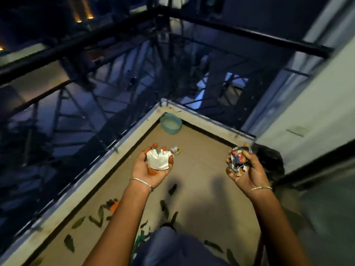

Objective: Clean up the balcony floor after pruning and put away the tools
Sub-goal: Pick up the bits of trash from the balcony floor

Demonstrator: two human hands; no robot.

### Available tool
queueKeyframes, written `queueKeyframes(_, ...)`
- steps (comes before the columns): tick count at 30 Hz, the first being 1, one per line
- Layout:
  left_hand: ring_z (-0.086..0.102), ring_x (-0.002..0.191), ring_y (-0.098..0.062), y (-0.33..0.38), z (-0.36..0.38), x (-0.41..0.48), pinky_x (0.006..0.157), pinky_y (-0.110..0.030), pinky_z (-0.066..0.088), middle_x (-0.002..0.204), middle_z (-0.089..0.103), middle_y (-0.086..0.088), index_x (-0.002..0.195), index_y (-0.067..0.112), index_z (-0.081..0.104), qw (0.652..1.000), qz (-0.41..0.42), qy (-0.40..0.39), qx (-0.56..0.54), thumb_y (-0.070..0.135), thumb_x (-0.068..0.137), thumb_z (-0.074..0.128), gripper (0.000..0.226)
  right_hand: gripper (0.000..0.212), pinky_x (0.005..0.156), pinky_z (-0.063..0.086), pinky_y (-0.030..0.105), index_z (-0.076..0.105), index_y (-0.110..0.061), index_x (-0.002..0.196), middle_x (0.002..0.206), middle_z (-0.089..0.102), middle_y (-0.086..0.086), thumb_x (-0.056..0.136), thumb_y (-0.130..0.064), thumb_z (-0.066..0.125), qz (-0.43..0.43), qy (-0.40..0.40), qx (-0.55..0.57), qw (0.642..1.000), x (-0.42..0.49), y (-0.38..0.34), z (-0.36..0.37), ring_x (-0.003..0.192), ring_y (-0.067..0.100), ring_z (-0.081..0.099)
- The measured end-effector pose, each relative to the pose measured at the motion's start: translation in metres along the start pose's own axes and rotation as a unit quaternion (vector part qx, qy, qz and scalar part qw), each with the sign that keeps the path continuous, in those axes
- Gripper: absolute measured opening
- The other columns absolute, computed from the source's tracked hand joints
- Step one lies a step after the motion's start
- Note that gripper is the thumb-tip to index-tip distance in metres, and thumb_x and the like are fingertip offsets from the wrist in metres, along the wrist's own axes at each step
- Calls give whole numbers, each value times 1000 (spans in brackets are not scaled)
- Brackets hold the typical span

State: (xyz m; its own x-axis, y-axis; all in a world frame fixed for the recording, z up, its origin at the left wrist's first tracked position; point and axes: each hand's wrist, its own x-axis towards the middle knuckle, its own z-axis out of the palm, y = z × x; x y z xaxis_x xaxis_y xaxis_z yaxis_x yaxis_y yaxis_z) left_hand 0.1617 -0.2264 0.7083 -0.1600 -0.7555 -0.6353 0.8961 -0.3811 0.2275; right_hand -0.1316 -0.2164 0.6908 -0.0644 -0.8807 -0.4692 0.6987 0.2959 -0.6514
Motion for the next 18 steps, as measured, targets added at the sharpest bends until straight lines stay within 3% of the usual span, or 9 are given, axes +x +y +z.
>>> queueKeyframes(3,63,93,-29,-35,33,41,79,-37,52,93,68,-10,85,17,68,997,-65,-17,45,26,92,51,20,35,72,42,32,55,-42,129,96,73,1,97,-28,50,-40,75,34,996,-3,-25,-39,77,21,69)
queueKeyframes(6,62,94,-30,-70,62,82,76,-40,55,93,67,-11,85,16,69,988,-126,-15,86,27,92,53,20,29,70,47,30,61,-43,119,101,70,-3,94,-31,56,-53,126,72,988,-2,-45,-74,83,19,68)
queueKeyframes(9,61,91,-31,-100,96,119,72,-41,56,93,66,-11,86,16,68,978,-169,-19,119,25,89,54,17,52,69,51,29,64,-40,106,98,69,-7,59,-35,88,-76,177,81,978,8,-70,-96,83,15,69)
queueKeyframes(10,60,91,-31,-108,110,131,71,-41,56,93,66,-11,86,17,68,974,-186,-19,131,25,89,54,16,51,69,53,30,67,-39,101,96,70,-7,55,-35,90,-82,185,74,976,13,-79,-99,83,15,69)
queueKeyframes(13,60,89,-31,-129,146,166,72,-41,56,94,62,-10,88,18,65,962,-224,-29,155,24,91,54,13,14,71,55,31,73,-34,85,90,72,-6,73,-26,74,-88,211,117,966,36,-102,-108,79,14,70)
queueKeyframes(18,57,86,-28,-155,206,229,68,-42,58,93,58,-10,93,16,58,942,-281,-60,175,20,90,53,7,21,64,57,35,64,-25,92,84,71,0,76,-29,76,-61,284,162,943,82,-148,-122,75,19,68)
